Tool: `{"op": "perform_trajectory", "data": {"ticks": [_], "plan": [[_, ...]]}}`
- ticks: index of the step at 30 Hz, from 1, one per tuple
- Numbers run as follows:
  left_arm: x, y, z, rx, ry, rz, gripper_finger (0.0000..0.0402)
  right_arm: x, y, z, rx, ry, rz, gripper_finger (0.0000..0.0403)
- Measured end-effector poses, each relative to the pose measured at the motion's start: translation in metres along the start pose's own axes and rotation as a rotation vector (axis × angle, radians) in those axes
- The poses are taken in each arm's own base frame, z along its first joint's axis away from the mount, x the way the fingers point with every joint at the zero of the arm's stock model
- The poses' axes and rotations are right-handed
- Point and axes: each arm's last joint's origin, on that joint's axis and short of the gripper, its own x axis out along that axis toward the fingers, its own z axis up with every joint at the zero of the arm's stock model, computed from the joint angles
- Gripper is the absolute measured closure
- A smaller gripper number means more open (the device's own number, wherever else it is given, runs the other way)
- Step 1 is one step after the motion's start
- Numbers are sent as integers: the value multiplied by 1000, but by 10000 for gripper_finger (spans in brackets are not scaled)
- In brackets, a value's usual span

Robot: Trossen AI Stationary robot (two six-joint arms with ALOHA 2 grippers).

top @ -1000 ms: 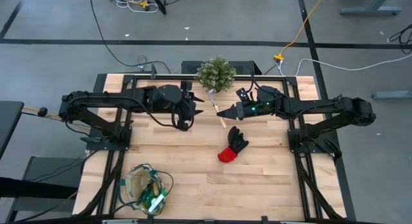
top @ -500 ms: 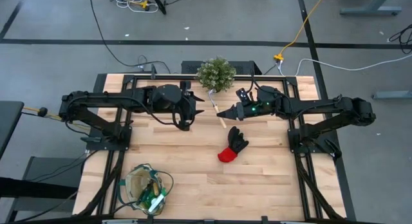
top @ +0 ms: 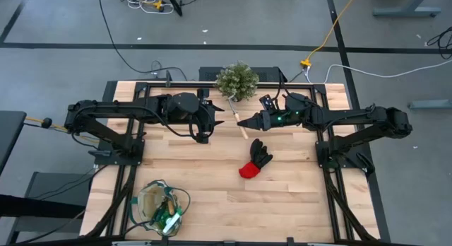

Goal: Pick & Place Garden tools in Gardening bag
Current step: Put the brown hand rake into the gardening bag

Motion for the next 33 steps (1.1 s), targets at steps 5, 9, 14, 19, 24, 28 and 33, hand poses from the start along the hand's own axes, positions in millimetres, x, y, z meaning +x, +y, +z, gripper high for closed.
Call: {"op": "perform_trajectory", "data": {"ticks": [5, 9, 14, 19, 24, 28, 33], "plan": [[0, 0, 0, 0, 0, 0, 225, 0, 0, 0, -10, 8, 6, 345], [0, 0, 0, 0, 0, 0, 225, 0, 0, 0, -19, 31, 18, 345], [0, 0, 0, 0, 0, 0, 225, 0, 0, 0, -39, 33, 19, 345], [0, 0, 0, -1, 0, 0, 225, 0, 0, 0, -63, 32, 19, 345], [0, 0, 0, -1, 0, 0, 225, -1, -1, 2, -78, 25, 17, 345], [0, 0, 0, -1, 0, 0, 225, -1, -1, 3, -80, 20, 16, 345], [0, -2, 1, 2, -3, -5, 225, -1, -1, 4, -80, 17, 17, 346]]}}
